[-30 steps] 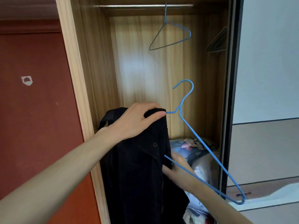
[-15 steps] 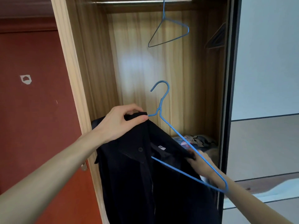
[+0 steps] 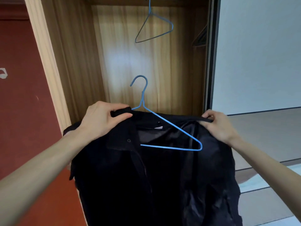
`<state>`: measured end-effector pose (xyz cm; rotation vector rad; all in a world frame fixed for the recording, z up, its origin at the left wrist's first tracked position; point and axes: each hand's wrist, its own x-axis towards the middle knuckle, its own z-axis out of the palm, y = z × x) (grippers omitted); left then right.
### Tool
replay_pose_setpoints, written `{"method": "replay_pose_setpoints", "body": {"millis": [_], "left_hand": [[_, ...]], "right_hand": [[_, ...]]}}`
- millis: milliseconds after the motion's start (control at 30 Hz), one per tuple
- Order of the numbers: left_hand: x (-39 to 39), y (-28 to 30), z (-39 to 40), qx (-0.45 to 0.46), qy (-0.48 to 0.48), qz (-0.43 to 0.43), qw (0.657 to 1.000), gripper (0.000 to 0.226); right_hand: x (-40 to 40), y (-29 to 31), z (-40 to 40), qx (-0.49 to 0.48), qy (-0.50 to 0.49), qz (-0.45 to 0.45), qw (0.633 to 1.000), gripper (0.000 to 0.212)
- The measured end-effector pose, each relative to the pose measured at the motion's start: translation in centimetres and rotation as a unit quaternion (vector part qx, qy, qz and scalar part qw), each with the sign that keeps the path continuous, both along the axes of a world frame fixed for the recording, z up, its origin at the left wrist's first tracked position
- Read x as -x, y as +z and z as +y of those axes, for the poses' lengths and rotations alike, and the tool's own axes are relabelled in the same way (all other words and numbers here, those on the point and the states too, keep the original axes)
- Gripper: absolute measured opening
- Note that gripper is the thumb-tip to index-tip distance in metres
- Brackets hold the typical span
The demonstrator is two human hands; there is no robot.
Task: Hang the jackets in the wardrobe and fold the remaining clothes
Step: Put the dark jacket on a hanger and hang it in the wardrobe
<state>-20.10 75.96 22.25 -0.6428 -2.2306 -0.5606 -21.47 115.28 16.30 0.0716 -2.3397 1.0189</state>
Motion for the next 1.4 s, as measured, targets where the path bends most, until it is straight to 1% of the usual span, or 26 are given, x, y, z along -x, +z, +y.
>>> {"method": "replay_pose_setpoints", "body": {"millis": [33,100,167,233,300,367,467,533,600,667,700,733,800,833,867,933,967,1000,1033,1100,1167,1267,1333,1400], "left_hand": [[0.0,-0.3,0.2,0.016,0.017,0.033,0.999,0.024],[0.2,-0.8,0.9,0.059,0.043,0.101,0.992,0.027],[0.4,-1.0,1.6,0.106,0.061,0.170,0.978,0.031],[0.5,-1.1,2.3,0.142,0.094,0.224,0.960,0.034],[0.3,-1.1,3.1,0.153,0.129,0.250,0.947,0.031],[-0.1,-0.9,4.1,0.137,0.143,0.260,0.945,0.026],[-1.3,-0.6,6.4,0.070,0.102,0.254,0.959,0.022],[-2.2,-0.7,8.0,0.028,0.070,0.242,0.967,0.021],[-2.7,-0.6,8.5,-0.010,0.064,0.208,0.976,0.024],[-2.4,-0.5,7.9,-0.050,0.067,0.183,0.980,0.028],[-2.4,-0.4,7.5,-0.072,0.066,0.173,0.980,0.029],[-2.4,-0.3,7.2,-0.094,0.059,0.167,0.980,0.028],[-2.7,-0.2,7.0,-0.125,0.040,0.168,0.977,0.026],[-3.0,-0.2,7.0,-0.134,0.032,0.171,0.976,0.024],[-3.2,-0.2,7.0,-0.140,0.025,0.172,0.975,0.023],[-3.6,-0.1,7.0,-0.145,0.014,0.168,0.975,0.021],[-3.7,-0.2,6.9,-0.140,0.009,0.166,0.976,0.022],[-3.7,-0.2,6.8,-0.128,0.006,0.160,0.979,0.023],[-3.8,-0.1,6.7,-0.111,0.004,0.150,0.982,0.025],[-3.8,0.1,6.1,-0.067,-0.004,0.116,0.991,0.031],[-3.7,0.7,4.7,0.010,-0.021,0.090,0.996,0.037],[-3.0,1.1,1.5,0.132,-0.044,0.057,0.989,0.044],[-2.4,0.7,-0.4,0.169,-0.042,0.044,0.984,0.047],[-2.2,0.1,-1.1,0.173,-0.029,0.027,0.984,0.046]], "right_hand": [[-0.4,1.0,0.0,0.011,-0.014,0.012,1.000,0.018],[-1.0,2.5,-0.2,-0.004,-0.045,0.041,0.998,0.018],[-1.8,3.6,-0.5,-0.057,-0.076,0.068,0.993,0.017],[-2.7,4.4,-1.1,-0.139,-0.109,0.088,0.980,0.018],[-3.4,4.7,-1.6,-0.202,-0.129,0.107,0.965,0.019],[-3.8,4.7,-2.0,-0.196,-0.120,0.126,0.965,0.018],[-4.1,4.9,-3.2,-0.103,-0.050,0.120,0.986,0.014],[-4.6,5.2,-3.9,-0.078,0.014,0.092,0.993,0.014],[-5.0,5.2,-3.8,-0.086,0.090,0.064,0.990,0.015],[-5.6,5.2,-3.0,-0.033,0.194,0.026,0.980,0.016],[-5.7,5.1,-2.5,-0.010,0.225,0.027,0.974,0.020],[-5.6,5.0,-2.1,-0.017,0.235,0.051,0.971,0.023],[-5.2,4.8,-1.6,-0.119,0.174,0.155,0.965,0.019],[-4.7,4.7,-1.4,-0.157,0.149,0.185,0.959,0.017],[-4.5,4.5,-1.4,-0.171,0.144,0.179,0.958,0.019],[-4.2,4.0,-2.2,-0.192,0.154,0.123,0.961,0.037],[-4.0,3.6,-2.8,-0.223,0.147,0.123,0.956,0.043],[-3.9,3.3,-3.4,-0.249,0.147,0.132,0.948,0.045],[-3.7,3.2,-3.8,-0.249,0.162,0.143,0.944,0.041],[-3.6,3.5,-4.4,-0.202,0.205,0.159,0.944,0.029],[-3.3,4.2,-4.2,-0.165,0.219,0.171,0.947,0.025],[-3.3,5.2,-3.8,-0.116,0.230,0.164,0.952,0.021],[-3.0,5.3,-3.9,-0.112,0.229,0.150,0.955,0.011],[-2.6,5.1,-4.1,-0.132,0.223,0.145,0.955,0.014]]}}
